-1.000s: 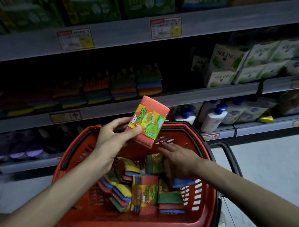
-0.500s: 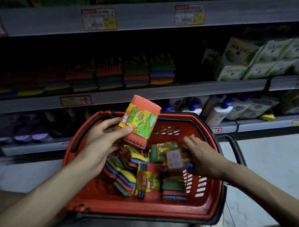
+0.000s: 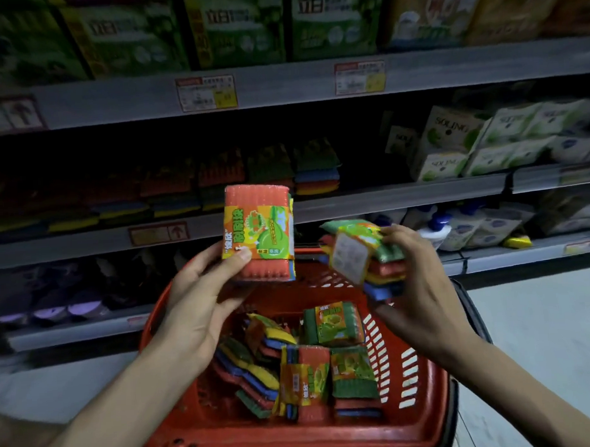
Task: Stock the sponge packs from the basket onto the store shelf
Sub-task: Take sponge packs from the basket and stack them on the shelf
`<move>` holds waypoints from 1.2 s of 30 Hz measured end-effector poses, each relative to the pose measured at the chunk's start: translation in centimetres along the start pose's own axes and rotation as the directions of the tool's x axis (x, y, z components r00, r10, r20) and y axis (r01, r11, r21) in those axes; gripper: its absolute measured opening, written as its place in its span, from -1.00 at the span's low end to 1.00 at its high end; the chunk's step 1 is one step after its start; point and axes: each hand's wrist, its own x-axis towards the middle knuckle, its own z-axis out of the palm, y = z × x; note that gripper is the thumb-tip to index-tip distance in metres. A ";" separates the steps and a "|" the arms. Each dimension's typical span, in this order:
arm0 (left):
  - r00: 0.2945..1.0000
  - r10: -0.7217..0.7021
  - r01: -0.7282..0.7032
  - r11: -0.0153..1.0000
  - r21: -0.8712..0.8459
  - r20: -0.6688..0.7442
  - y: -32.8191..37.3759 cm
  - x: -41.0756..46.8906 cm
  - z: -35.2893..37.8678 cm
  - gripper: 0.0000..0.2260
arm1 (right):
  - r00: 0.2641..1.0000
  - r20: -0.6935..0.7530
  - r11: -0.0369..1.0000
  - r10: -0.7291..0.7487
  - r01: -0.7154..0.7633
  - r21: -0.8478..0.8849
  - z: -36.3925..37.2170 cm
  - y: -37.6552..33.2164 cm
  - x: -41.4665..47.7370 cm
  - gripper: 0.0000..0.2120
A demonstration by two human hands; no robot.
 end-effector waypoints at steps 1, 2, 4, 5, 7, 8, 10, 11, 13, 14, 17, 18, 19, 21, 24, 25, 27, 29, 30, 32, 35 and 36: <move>1.000 -0.019 0.019 1.000 -0.015 0.015 0.0 0.0 0.2 -0.62 | 0.990 -0.017 0.984 0.140 -0.137 0.110 -0.4 -0.6 0.0 -0.23; 0.999 -0.034 0.035 0.999 -0.029 0.029 -0.1 0.0 0.4 -0.66 | 0.966 -0.030 0.946 0.258 -0.246 0.209 -0.7 -1.0 0.0 -0.22; 0.997 -0.057 0.058 0.998 -0.032 0.054 -0.1 0.0 1.0 -0.70 | 0.918 -0.030 0.862 0.395 -0.359 0.356 -1.3 -1.6 0.2 -0.24; 0.996 -0.063 0.064 0.997 -0.030 0.060 -0.2 0.0 1.3 -0.69 | 0.902 -0.014 0.821 0.431 -0.386 0.421 -1.5 -1.8 0.2 -0.26; 0.994 -0.090 0.092 0.995 -0.036 0.062 -0.5 -0.1 1.8 -0.66 | 0.876 0.033 0.745 0.482 -0.429 0.510 -1.8 -2.0 0.3 -0.29; 0.992 -0.102 0.105 0.994 -0.041 0.071 -0.6 -0.2 2.1 -0.63 | 0.868 0.055 0.731 0.494 -0.448 0.515 -1.9 -2.1 0.3 -0.28; 0.988 -0.124 0.129 0.990 -0.057 0.089 -0.9 -0.3 2.8 -0.54 | 0.861 0.104 0.729 0.499 -0.481 0.486 -1.9 -2.1 0.3 -0.26; 0.985 -0.141 0.149 0.986 -0.079 0.097 -1.0 -0.4 3.1 -0.49 | 0.860 0.135 0.721 0.493 -0.490 0.489 -1.8 -2.2 0.4 -0.24; 0.979 -0.161 0.174 0.979 -0.104 0.122 -1.4 -0.5 3.7 -0.49 | 0.859 0.181 0.678 0.478 -0.492 0.546 -1.7 -2.4 0.4 -0.24; 0.977 -0.164 0.179 0.979 -0.101 0.137 -1.5 -0.6 4.0 -0.52 | 0.850 0.199 0.637 0.487 -0.502 0.585 -1.7 -2.6 0.4 -0.29; 0.967 -0.169 0.192 0.975 -0.112 0.189 -2.0 -0.5 4.5 -0.46 | 0.792 0.231 0.461 0.565 -0.535 0.708 -1.6 -3.1 0.5 -0.68; 0.964 -0.167 0.195 0.973 -0.126 0.205 -2.2 -0.4 4.6 -0.42 | 0.773 0.214 0.437 0.597 -0.537 0.722 -1.5 -3.0 0.5 -0.77; 0.962 -0.165 0.198 0.970 -0.141 0.217 -2.3 -0.4 4.7 -0.40 | 0.758 0.192 0.421 0.624 -0.532 0.735 -1.4 -2.8 0.5 -0.80; 0.961 -0.171 0.207 0.966 -0.157 0.217 -2.5 -0.2 4.9 -0.42 | 0.729 0.166 0.381 0.664 -0.521 0.763 -1.6 -2.5 0.8 -0.71; 0.956 -0.185 0.216 0.969 -0.117 0.227 -3.0 0.1 4.7 -0.39 | 0.687 0.176 0.321 0.705 -0.531 0.784 -2.2 -1.3 1.1 -0.53; 0.955 -0.182 0.208 0.974 -0.088 0.234 -3.1 0.1 4.6 -0.35 | 0.662 0.190 0.286 0.725 -0.539 0.792 -2.4 -0.8 1.3 -0.50; 0.953 -0.166 0.178 0.984 -0.021 0.254 -3.4 0.2 4.6 -0.30 | 0.606 0.215 0.214 0.766 -0.555 0.804 -2.9 0.2 1.7 -0.47; 0.956 -0.134 0.105 0.987 0.122 0.260 -3.6 0.3 4.7 -0.28 | 0.563 0.273 0.030 0.780 -0.469 0.883 -3.7 0.6 1.9 -0.61; 0.957 -0.117 0.056 0.972 0.226 0.267 -3.7 0.4 4.8 -0.28 | 0.593 0.311 -0.054 0.743 -0.411 0.910 -4.1 1.0 1.9 -0.70; 0.944 -0.106 -0.023 0.923 0.383 0.313 -4.0 0.6 5.2 -0.35 | 0.574 0.375 -0.119 0.728 -0.432 0.894 -4.4 0.8 2.7 -0.70; 0.939 -0.097 -0.064 0.893 0.446 0.329 -4.4 0.2 6.7 -0.53 | 0.558 0.443 -0.195 0.702 -0.447 0.873 -4.0 0.3 2.9 -0.64; 0.940 -0.088 -0.077 0.888 0.453 0.331 -4.4 0.0 7.4 -0.56 | 0.547 0.417 -0.161 0.726 -0.454 0.876 -3.7 0.1 2.8 -0.59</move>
